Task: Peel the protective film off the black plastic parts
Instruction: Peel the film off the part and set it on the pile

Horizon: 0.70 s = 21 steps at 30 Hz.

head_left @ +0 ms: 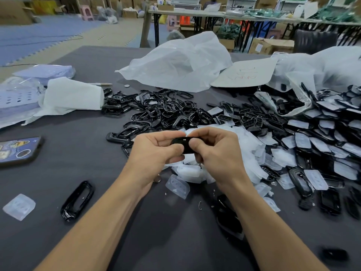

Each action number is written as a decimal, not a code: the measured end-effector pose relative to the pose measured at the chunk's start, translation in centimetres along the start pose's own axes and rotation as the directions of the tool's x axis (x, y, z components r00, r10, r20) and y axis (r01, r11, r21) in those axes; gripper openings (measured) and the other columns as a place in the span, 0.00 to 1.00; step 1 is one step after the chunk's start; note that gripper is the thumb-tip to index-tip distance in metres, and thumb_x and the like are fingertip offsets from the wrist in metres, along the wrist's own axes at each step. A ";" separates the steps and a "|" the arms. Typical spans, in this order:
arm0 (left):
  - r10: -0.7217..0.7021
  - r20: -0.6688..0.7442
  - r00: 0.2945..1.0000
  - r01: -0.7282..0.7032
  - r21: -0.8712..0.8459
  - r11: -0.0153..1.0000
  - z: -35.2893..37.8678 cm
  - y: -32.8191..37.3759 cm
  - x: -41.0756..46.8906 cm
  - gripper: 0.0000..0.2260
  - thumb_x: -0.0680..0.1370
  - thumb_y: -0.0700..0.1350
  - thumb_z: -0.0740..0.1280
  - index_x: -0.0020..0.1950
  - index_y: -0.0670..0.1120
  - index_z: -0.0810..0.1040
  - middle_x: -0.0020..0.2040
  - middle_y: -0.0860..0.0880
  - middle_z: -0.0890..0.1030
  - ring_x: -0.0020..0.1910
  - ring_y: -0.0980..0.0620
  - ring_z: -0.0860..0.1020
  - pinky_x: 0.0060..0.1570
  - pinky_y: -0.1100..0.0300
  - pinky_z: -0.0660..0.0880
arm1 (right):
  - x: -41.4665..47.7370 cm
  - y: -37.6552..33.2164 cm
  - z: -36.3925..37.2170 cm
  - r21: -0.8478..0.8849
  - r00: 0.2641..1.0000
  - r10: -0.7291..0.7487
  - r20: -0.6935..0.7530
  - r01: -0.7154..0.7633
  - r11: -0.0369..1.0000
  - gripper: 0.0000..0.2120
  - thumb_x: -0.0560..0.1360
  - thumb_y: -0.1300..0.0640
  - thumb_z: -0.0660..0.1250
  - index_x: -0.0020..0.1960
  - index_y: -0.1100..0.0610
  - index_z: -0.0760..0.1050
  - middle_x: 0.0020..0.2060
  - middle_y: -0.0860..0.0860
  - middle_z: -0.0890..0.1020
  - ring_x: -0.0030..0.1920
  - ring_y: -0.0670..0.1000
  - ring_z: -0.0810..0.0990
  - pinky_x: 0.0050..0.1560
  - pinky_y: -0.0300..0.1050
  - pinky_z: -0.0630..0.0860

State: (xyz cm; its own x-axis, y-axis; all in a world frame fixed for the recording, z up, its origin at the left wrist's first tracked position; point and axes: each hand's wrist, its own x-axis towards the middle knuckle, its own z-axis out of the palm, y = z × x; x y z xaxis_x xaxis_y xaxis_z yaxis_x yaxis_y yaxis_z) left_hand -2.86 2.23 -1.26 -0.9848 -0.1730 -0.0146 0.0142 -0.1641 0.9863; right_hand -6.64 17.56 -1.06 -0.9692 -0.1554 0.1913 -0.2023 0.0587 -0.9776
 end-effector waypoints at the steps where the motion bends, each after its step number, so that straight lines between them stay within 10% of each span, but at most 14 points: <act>1: -0.014 0.019 1.000 0.014 0.013 1.000 -0.1 0.0 0.0 0.15 0.76 0.27 0.70 0.55 0.44 0.86 0.47 0.44 0.89 0.44 0.51 0.87 0.41 0.63 0.82 | 0.0 0.0 0.1 -0.018 1.000 -0.021 -0.010 0.021 1.000 0.12 0.73 0.68 0.71 0.40 0.52 0.84 0.29 0.49 0.83 0.25 0.48 0.75 0.30 0.44 0.73; 12: 0.179 -0.235 0.955 -0.097 0.323 0.941 0.3 -0.7 0.1 0.16 0.75 0.31 0.73 0.42 0.53 0.88 0.38 0.52 0.88 0.37 0.52 0.87 0.40 0.61 0.84 | -0.5 0.2 0.7 -0.280 0.999 -0.012 0.047 0.025 0.960 0.12 0.72 0.67 0.69 0.41 0.50 0.81 0.30 0.46 0.84 0.27 0.48 0.81 0.29 0.36 0.74; 18: 0.110 -0.143 0.984 -0.095 0.108 0.990 1.3 -0.9 -0.1 0.07 0.78 0.39 0.74 0.43 0.49 0.88 0.38 0.50 0.87 0.34 0.52 0.84 0.36 0.62 0.80 | -0.6 -0.2 1.0 0.210 0.989 0.146 -0.014 -0.140 0.968 0.05 0.73 0.74 0.69 0.45 0.66 0.78 0.31 0.59 0.82 0.26 0.57 0.79 0.25 0.43 0.74; 21: 0.112 -0.218 0.970 -0.102 0.054 0.993 1.7 -1.2 -0.1 0.11 0.78 0.39 0.73 0.35 0.45 0.86 0.32 0.46 0.83 0.29 0.48 0.78 0.31 0.55 0.77 | -1.1 -0.3 1.8 0.190 0.992 0.126 -0.011 -0.122 0.974 0.07 0.76 0.70 0.68 0.44 0.60 0.80 0.31 0.58 0.84 0.28 0.57 0.82 0.29 0.45 0.78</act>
State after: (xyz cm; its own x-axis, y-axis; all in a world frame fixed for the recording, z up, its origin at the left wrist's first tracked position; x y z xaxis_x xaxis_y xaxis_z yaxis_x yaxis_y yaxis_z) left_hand -3.06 4.07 -2.22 -0.9156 -0.3975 0.0605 0.1056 -0.0924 0.9901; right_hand -5.31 15.97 -1.09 -0.9884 -0.1363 0.0675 -0.0525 -0.1114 -0.9924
